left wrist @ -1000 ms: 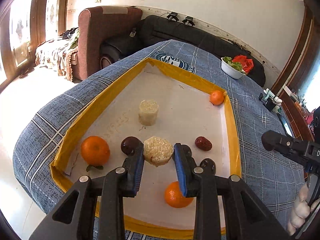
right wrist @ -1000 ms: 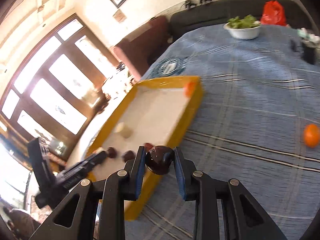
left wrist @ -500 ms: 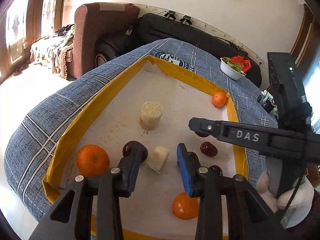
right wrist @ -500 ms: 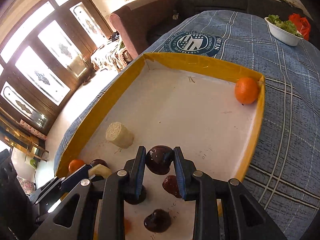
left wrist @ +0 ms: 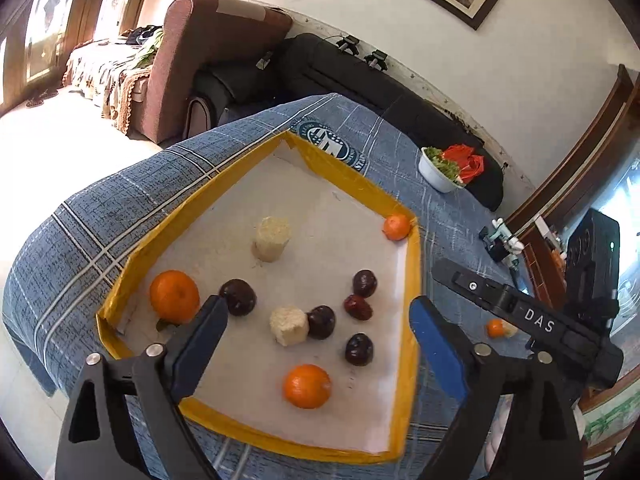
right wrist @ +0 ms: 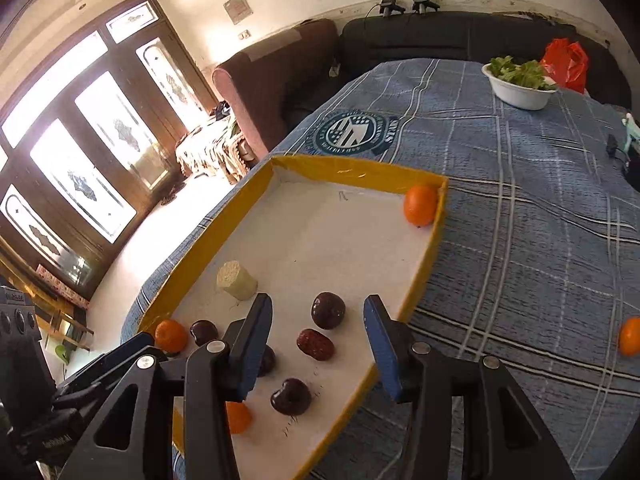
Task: Organize fruits
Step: 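Withdraw both tools toward the last orange and the large yam block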
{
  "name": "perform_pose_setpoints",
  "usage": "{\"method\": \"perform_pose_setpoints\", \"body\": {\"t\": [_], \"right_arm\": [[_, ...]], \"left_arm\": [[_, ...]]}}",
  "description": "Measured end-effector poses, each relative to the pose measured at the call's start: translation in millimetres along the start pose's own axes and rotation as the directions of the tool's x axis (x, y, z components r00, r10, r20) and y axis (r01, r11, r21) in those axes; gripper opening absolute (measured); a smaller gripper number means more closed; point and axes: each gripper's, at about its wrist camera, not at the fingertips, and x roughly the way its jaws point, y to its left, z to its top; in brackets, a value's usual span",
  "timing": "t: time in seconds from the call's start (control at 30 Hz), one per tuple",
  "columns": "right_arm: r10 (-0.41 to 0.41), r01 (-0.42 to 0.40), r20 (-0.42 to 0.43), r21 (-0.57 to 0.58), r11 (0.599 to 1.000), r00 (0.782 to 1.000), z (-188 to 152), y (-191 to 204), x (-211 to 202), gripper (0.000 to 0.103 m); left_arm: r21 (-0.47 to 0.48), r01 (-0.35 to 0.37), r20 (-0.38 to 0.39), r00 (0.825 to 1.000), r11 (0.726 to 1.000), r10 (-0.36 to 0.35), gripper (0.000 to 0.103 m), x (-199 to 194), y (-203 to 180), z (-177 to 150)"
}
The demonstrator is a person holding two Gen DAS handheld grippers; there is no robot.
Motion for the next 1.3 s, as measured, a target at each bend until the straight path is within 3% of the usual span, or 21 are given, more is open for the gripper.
{"method": "perform_pose_setpoints", "body": {"t": [0.13,0.27,0.47,0.6,0.73,0.8,0.83,1.0,1.13,1.2,1.3], "right_arm": [[-0.052,0.051,0.111,0.013,0.999,0.992,-1,-22,-74,0.052],[-0.145,0.139,0.239,0.043,0.989,0.960,-3,-48,-171,0.052],[-0.246,0.185,0.446,0.175,0.967,0.860,-1,-85,-347,0.056],[-0.318,0.231,0.528,0.225,0.947,0.788,10,-92,-445,0.059],[-0.312,0.205,0.571,0.244,0.948,0.759,2,-96,-492,0.071],[-0.320,0.212,0.568,0.249,0.945,0.758,-6,-98,-487,0.076],[-0.320,0.210,0.553,0.254,0.944,0.769,-11,-104,-474,0.077],[-0.305,0.178,0.372,0.339,0.924,0.877,-28,-163,-341,0.077],[-0.271,0.164,0.215,0.412,0.896,0.939,-50,-212,-237,0.073],[-0.278,0.200,0.128,0.427,0.882,0.952,-56,-232,-189,0.064],[-0.306,0.256,0.048,0.434,0.864,0.951,-57,-255,-144,0.061]], "left_arm": [[0.076,0.074,-0.023,0.997,0.994,-0.072,0.093,-21,-40,-12],[0.151,0.101,0.039,0.993,0.983,-0.108,0.093,-64,-82,-19],[0.291,0.150,0.122,0.974,0.945,-0.192,0.093,-132,-153,-18],[0.391,0.125,0.231,0.946,0.912,-0.228,0.095,-172,-199,-6],[0.445,0.087,0.295,0.926,0.891,-0.237,0.100,-177,-222,-4],[0.451,0.093,0.267,0.935,0.888,-0.234,0.102,-161,-223,-10],[0.454,0.104,0.234,0.945,0.885,-0.231,0.102,-148,-223,-13],[0.442,0.123,0.038,0.987,0.888,-0.155,0.102,-51,-208,-35],[0.412,0.127,-0.091,0.991,0.902,-0.098,0.102,9,-188,-52],[0.425,0.116,-0.106,0.991,0.898,-0.078,0.101,25,-181,-56],[0.440,0.110,-0.121,0.991,0.891,-0.063,0.095,44,-174,-58]]}}
